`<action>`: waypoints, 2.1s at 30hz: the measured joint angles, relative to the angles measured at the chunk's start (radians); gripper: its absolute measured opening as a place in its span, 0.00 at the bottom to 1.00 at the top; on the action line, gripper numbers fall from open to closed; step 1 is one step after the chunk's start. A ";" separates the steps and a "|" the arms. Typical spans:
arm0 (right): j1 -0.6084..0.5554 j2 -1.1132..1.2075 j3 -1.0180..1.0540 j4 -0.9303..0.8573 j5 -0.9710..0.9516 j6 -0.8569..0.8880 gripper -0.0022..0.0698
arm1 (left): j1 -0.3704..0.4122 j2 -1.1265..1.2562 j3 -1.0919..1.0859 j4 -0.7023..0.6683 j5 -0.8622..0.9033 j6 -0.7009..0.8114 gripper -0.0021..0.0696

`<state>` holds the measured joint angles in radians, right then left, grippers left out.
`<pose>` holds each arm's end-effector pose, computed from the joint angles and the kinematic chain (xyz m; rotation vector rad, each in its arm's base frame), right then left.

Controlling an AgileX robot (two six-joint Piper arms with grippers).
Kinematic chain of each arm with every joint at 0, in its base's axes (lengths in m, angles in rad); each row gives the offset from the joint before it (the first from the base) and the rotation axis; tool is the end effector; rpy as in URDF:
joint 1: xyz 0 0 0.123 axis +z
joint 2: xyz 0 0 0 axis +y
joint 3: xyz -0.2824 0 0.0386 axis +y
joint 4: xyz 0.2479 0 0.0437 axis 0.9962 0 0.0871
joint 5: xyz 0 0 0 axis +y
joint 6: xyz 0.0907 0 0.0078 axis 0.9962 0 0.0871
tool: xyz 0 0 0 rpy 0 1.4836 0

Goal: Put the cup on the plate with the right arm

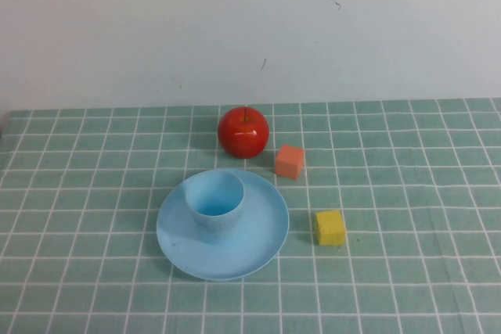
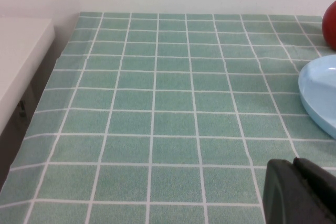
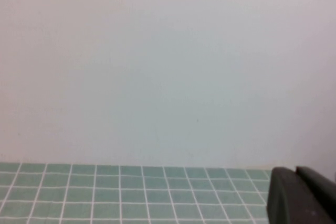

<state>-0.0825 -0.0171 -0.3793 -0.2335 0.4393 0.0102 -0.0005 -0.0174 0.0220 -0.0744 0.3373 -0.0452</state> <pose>0.0184 -0.0105 0.2976 -0.0116 1.5238 -0.3021 0.0531 -0.0023 0.1763 -0.0875 1.8237 -0.1042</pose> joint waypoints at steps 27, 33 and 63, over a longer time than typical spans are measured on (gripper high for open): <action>0.000 0.000 0.402 -0.013 -0.057 -0.003 0.03 | 0.000 0.000 0.000 -0.002 0.000 0.000 0.02; 0.000 0.000 0.402 -0.013 -0.057 -0.003 0.03 | 0.000 0.000 0.000 -0.002 0.000 0.000 0.02; -0.108 0.000 0.404 0.036 -0.073 0.191 0.03 | 0.000 0.000 0.000 -0.004 0.000 0.000 0.03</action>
<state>-0.1909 -0.0171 0.0251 -0.1973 0.3664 0.2010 -0.0005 -0.0174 0.0220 -0.0780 0.3373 -0.0452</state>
